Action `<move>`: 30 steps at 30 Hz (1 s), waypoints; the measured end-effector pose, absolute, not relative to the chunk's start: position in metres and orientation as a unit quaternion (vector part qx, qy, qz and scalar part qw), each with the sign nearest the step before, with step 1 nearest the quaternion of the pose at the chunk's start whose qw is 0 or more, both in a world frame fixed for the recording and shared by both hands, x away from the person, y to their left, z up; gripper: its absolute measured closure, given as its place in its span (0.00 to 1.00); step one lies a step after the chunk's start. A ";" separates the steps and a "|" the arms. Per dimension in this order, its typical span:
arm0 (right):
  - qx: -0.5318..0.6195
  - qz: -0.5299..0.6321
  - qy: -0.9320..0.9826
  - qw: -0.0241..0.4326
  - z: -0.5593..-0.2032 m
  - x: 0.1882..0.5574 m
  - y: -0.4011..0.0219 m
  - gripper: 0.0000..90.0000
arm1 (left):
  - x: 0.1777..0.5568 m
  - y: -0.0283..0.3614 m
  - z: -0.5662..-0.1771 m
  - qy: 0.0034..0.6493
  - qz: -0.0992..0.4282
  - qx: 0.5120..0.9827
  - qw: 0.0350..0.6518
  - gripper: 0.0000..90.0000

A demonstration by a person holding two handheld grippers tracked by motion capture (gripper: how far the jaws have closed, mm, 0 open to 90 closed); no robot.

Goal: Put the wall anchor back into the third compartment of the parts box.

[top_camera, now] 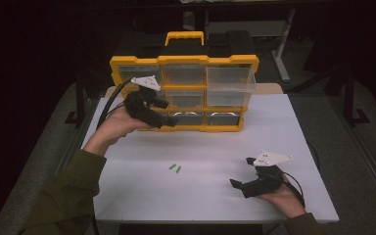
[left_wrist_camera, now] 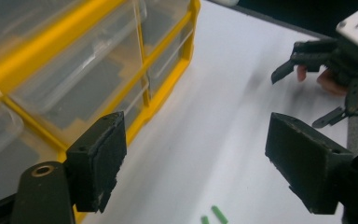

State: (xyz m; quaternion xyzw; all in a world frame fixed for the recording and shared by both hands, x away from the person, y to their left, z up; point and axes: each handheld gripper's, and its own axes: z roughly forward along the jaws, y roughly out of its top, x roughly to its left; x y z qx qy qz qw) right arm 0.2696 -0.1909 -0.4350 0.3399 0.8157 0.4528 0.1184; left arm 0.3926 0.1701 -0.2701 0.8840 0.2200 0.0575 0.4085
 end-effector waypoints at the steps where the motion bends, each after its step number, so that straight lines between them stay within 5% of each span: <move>1: 0.339 0.453 0.816 0.118 -0.435 0.270 -0.191 0.02 | 0.392 0.171 -0.275 0.222 0.057 0.883 0.410 0.22; 19: 0.340 0.452 0.816 0.118 -0.436 0.270 -0.190 0.02 | 0.371 0.185 -0.353 0.235 0.061 0.886 0.395 0.17; 30: 0.341 0.449 0.817 0.117 -0.436 0.270 -0.190 0.02 | 0.358 0.186 -0.397 0.242 0.064 0.890 0.381 0.24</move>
